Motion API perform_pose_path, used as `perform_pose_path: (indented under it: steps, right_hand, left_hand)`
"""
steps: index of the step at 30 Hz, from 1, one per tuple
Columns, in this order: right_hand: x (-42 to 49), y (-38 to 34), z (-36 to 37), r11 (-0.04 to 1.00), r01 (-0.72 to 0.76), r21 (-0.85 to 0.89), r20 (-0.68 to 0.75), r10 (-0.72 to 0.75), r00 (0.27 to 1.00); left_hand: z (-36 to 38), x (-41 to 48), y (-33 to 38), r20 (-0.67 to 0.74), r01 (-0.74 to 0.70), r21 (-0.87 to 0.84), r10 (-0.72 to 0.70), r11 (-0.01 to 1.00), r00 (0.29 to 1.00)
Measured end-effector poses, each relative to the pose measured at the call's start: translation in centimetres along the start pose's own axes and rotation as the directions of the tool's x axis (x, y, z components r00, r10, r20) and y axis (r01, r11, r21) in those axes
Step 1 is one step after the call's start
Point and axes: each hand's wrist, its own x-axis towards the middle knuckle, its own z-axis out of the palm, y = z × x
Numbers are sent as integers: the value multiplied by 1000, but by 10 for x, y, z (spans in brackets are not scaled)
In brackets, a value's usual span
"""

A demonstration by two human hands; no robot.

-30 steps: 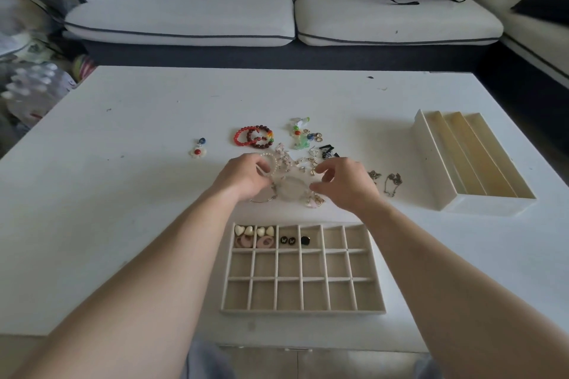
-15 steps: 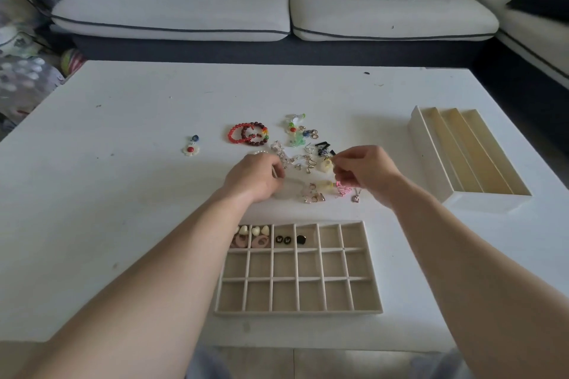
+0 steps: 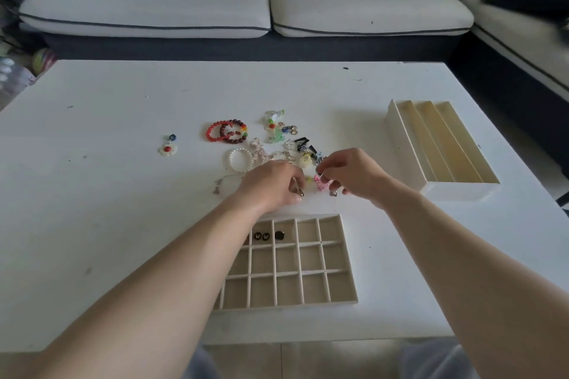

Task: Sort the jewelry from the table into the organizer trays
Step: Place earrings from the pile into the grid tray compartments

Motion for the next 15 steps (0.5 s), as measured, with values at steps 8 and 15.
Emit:
perform_pose_path:
  steps: [8, 15]
  right_hand:
    - [-3, -1, 5, 1000, 15, -12, 32, -15, 999]
    - [-5, -10, 17, 989, -7, 146, 117, -10, 993]
  left_hand:
    - [4, 2, 0, -49, 8, -14, -9, 1000, 999]
    - [-10, -6, 0, -105, 7, -401, -54, 916, 993]
